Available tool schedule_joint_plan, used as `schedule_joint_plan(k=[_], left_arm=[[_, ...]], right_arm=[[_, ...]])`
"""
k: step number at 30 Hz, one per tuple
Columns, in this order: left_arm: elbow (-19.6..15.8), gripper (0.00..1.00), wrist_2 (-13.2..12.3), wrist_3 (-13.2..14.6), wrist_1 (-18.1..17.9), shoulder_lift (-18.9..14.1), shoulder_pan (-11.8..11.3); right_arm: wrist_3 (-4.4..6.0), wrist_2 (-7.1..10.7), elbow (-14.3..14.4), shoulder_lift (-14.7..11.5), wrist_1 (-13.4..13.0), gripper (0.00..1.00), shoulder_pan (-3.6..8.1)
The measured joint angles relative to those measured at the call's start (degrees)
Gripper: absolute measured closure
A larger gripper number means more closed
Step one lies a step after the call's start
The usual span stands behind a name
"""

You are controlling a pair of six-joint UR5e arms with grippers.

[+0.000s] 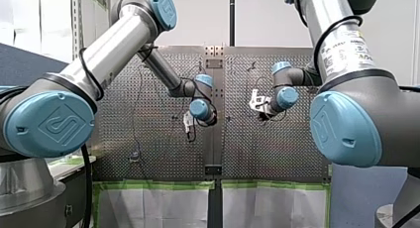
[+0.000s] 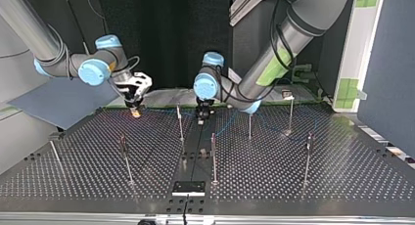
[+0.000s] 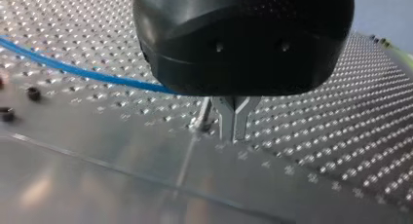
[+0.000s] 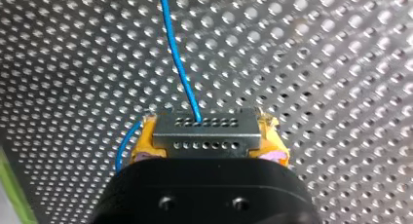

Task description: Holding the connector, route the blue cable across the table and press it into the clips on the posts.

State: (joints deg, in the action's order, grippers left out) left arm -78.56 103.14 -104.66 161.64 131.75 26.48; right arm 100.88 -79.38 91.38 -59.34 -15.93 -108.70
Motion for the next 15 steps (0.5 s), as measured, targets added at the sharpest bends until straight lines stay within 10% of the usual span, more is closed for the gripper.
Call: schedule_joint_plan(k=[10,11,15], left_arm=[[1.64,0.95,3.02,0.64,3.33,0.02,-0.68],[1.65,0.71,3.18,0.66,3.41,0.02,-0.72],[1.66,0.49,3.30,0.70,3.64,0.02,-0.63]], right_arm=[[-0.32,2.05,-1.82,-0.02,0.16,1.00,2.07],[-0.29,2.25,-1.91,-0.01,0.17,1.00,2.23],[-0.14,3.26,-2.09,-0.01,0.24,1.00,2.70]])
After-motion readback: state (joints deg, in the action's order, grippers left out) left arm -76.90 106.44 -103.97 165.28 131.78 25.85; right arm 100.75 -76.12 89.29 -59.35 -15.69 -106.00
